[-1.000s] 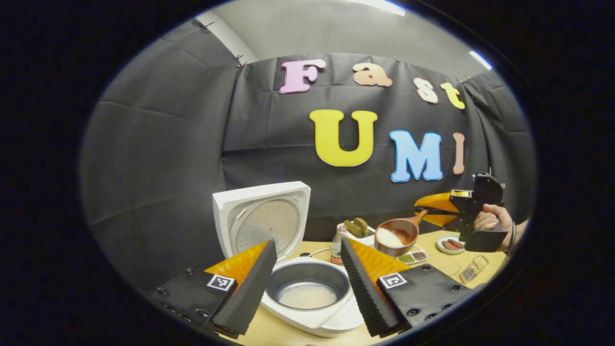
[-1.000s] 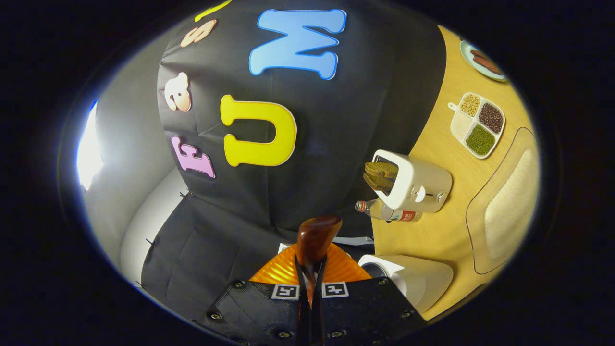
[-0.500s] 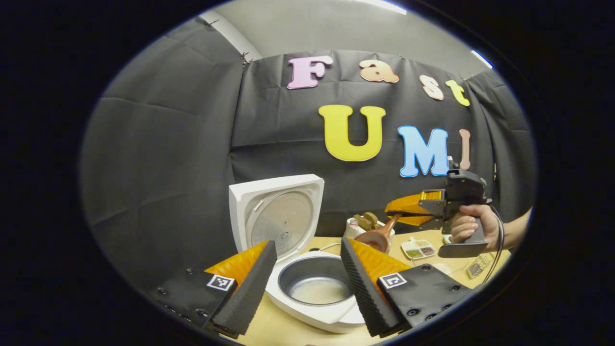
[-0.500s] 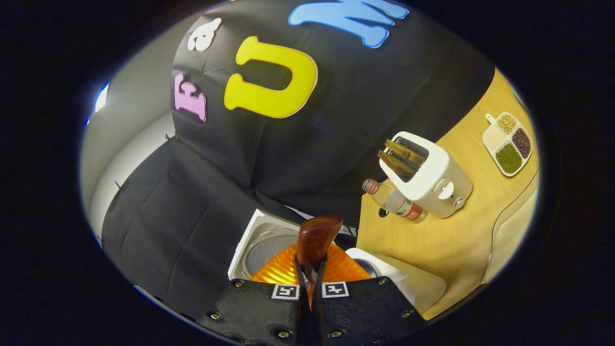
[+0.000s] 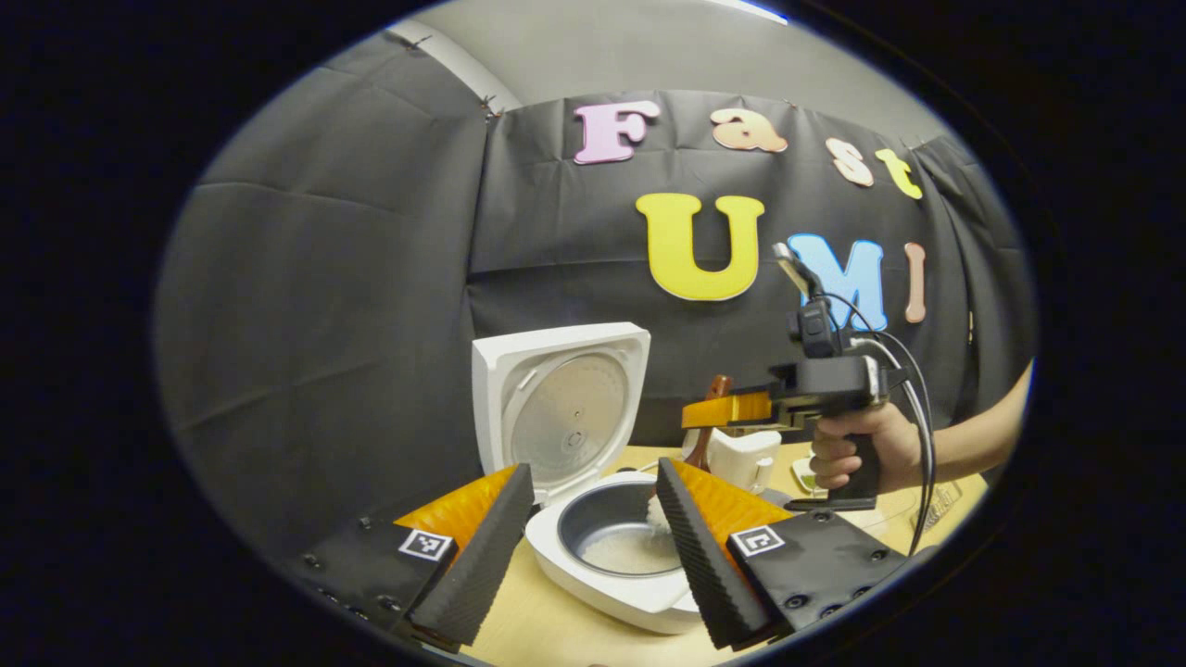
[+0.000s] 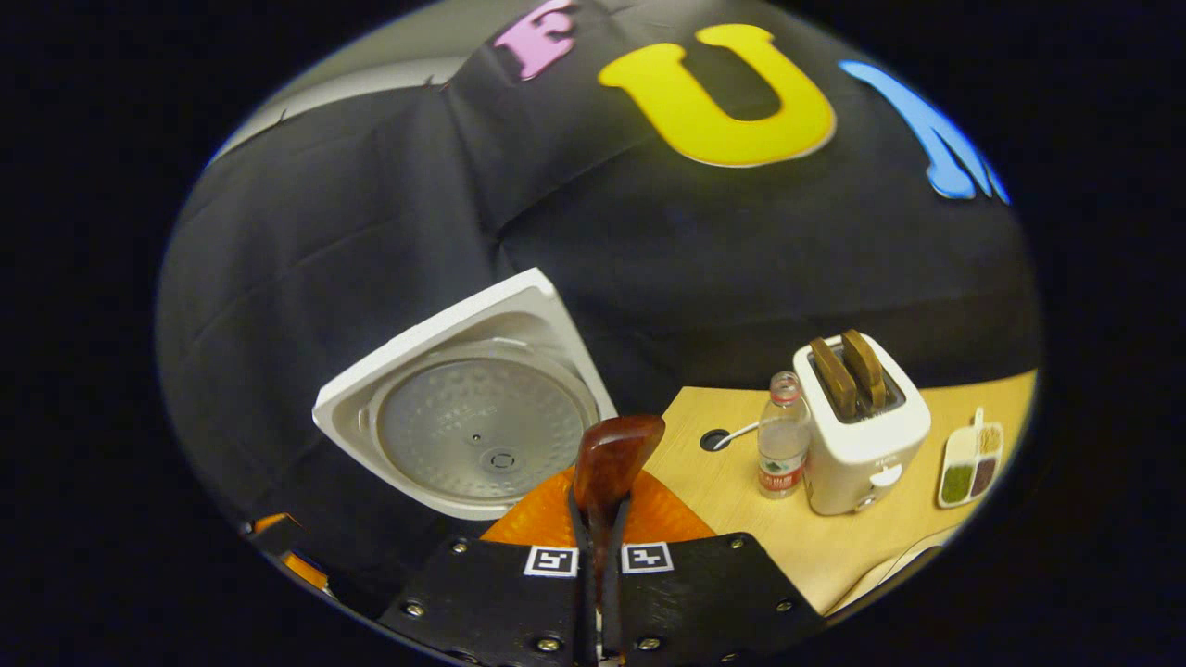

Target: Close the left gripper, press the button to open the rice cooker; take a wooden spoon from the chopstick holder with the right hand, scoop a spoonful of rice and pour it into the rice cooker, then put the wooden spoon back into the chopstick holder.

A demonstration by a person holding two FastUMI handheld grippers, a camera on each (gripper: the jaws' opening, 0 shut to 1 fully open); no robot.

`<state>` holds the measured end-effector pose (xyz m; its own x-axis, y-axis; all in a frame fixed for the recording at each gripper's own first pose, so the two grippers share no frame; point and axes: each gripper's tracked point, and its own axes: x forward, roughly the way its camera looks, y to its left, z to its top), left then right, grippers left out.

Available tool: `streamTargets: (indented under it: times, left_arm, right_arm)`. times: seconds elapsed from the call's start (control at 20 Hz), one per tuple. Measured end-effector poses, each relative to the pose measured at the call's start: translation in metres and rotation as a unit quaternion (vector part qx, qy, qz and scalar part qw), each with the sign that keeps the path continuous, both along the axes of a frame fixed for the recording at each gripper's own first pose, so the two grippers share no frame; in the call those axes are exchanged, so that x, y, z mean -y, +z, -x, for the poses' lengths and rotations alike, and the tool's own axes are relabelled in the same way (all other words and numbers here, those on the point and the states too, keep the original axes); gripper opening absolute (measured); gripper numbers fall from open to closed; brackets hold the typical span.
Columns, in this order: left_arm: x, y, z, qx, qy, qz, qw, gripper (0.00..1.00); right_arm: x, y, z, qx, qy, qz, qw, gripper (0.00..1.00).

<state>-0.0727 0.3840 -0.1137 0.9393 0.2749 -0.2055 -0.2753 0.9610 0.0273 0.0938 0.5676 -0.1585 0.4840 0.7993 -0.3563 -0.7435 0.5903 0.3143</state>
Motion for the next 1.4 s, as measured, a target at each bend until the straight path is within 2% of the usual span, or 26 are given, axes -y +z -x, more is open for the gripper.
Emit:
streamTargets:
  times: [0.15,0.3,0.35,0.45,0.55,0.65,0.75,0.85,1.05,1.2,1.4]
  left_arm:
    - [-0.007,-0.007,0.013,-0.005,0.017,0.003,1.0,0.94]
    - [-0.012,-0.007,0.023,-0.005,0.03,0.004,1.0,0.94]
    - [-0.012,-0.009,0.024,-0.006,0.034,0.005,0.999,0.94]
    - [-0.013,-0.012,0.024,-0.007,0.041,0.011,0.999,0.95]
    - [-0.011,-0.011,0.025,-0.005,0.045,0.017,0.999,0.95]
    - [-0.005,-0.007,0.023,-0.001,0.042,0.017,0.999,0.94]
    - [0.0,-0.006,0.019,0.0,0.038,0.016,0.999,0.94]
    - [0.008,-0.008,0.015,0.0,0.033,0.025,0.999,0.93]
    - [0.034,-0.01,0.004,0.001,0.014,0.032,0.999,0.94]
    - [0.051,-0.004,-0.006,0.003,-0.003,0.025,1.0,0.94]
    - [0.074,0.005,-0.021,0.008,-0.023,0.022,0.999,0.94]
  right_arm:
    - [-0.021,0.01,0.016,0.111,0.056,0.065,0.99,0.03]
    - [-0.035,0.022,0.037,0.21,0.123,0.1,0.965,0.03]
    - [-0.036,0.027,0.044,0.227,0.137,0.101,0.959,0.03]
    - [-0.036,0.031,0.052,0.223,0.144,0.089,0.96,0.03]
    - [-0.032,0.038,0.048,0.179,0.129,0.051,0.974,0.03]
    - [-0.025,0.049,0.036,0.1,0.096,-0.013,0.99,0.03]
    - [-0.01,0.05,0.018,0.006,0.056,-0.058,0.997,0.03]
    - [0.006,0.045,0.004,-0.073,0.026,-0.096,0.992,0.03]
    - [0.048,0.038,-0.016,-0.185,-0.023,-0.158,0.97,0.03]
    - [0.082,0.039,-0.024,-0.208,-0.049,-0.183,0.96,0.03]
    - [0.13,0.05,-0.026,-0.198,-0.074,-0.198,0.957,0.03]
